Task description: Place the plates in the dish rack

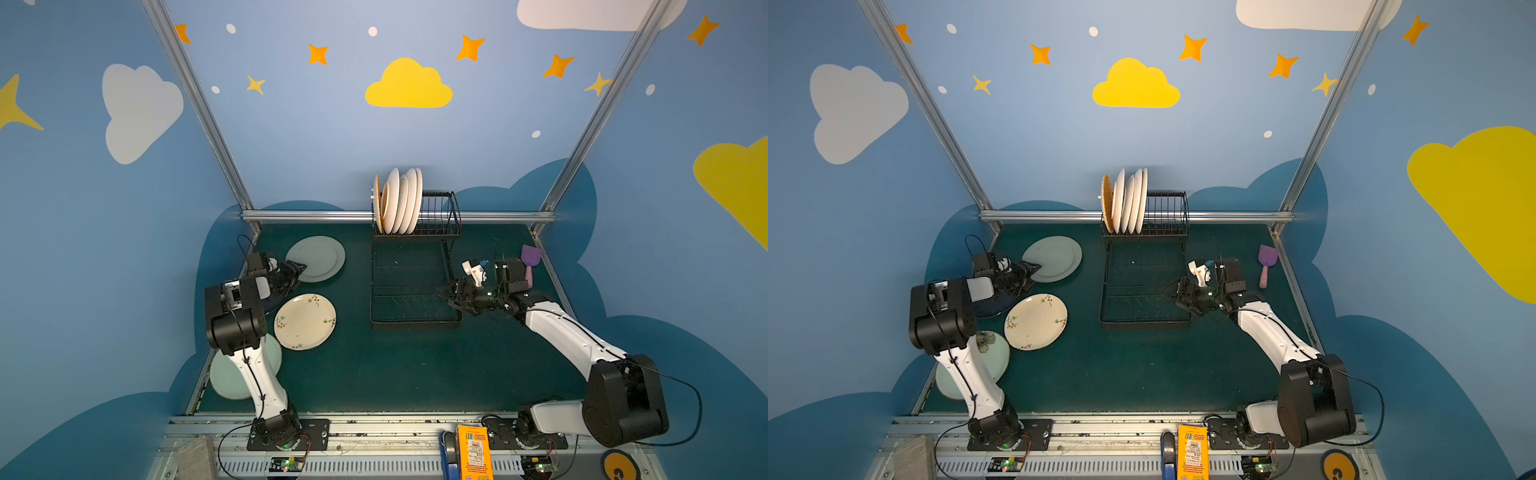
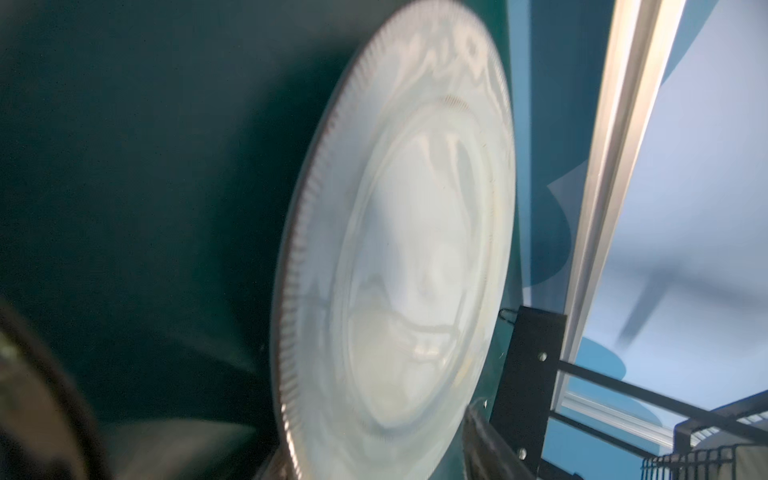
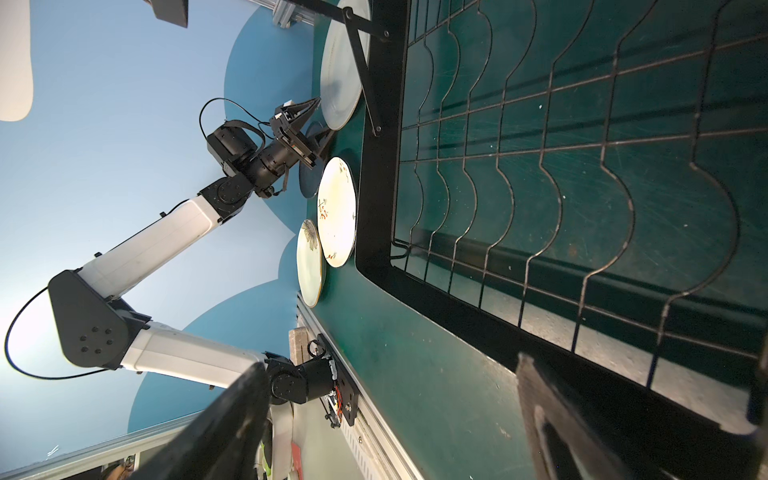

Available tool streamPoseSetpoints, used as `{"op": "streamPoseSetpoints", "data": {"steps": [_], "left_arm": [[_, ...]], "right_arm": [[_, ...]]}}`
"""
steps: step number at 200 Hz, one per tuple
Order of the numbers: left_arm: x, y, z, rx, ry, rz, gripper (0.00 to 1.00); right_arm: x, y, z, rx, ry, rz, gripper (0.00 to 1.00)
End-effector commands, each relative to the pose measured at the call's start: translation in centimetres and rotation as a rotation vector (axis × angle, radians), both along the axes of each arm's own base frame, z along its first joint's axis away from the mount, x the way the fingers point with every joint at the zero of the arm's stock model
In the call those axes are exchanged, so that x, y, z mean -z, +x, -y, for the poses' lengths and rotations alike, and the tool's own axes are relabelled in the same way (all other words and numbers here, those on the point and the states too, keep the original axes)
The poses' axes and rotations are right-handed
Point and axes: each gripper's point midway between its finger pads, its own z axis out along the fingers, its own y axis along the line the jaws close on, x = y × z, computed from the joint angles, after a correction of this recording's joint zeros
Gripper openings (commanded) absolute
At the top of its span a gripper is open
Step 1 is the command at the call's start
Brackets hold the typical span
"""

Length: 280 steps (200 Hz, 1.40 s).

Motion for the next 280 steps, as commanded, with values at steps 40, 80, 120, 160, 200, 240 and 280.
{"op": "streamPoseSetpoints", "data": {"steps": [40, 80, 120, 160, 200, 240, 280], "left_arm": [[2.1, 0.7, 0.3, -0.051, -0.075, 0.031, 0.57], [2.8, 0.9, 0.3, -0.062, -0.094, 0.028, 0.49], [3.2, 1.2, 0.4, -0.075, -0.129, 0.035, 0.34], [2.5, 1.7, 0.5, -0.068, -0.153, 0.080, 0.16], [-0.2, 1.9, 0.8, -0.055, -0.161, 0.138, 0.04], [-5.3, 1.7, 0.8, -0.065, -0.151, 0.226, 0.04], [-9.5, 1.2, 0.4, -0.103, -0.203, 0.321, 0.04]], "right_arm": [[-0.1, -0.6, 0.0, -0.004, 0.009, 0.001, 0.91], [-0.1, -0.7, 0.2, 0.000, 0.009, 0.000, 0.91], [-0.3, -0.8, 0.2, 0.003, 0.009, 0.003, 0.91], [-0.5, -1.1, 0.4, 0.002, 0.004, 0.007, 0.91], [-1.0, -1.5, 0.8, 0.006, -0.023, 0.037, 0.91], [-2.2, -1.6, 1.0, 0.002, -0.052, 0.092, 0.91], [-2.9, -1.7, 1.2, 0.000, -0.078, 0.141, 0.91]]}}
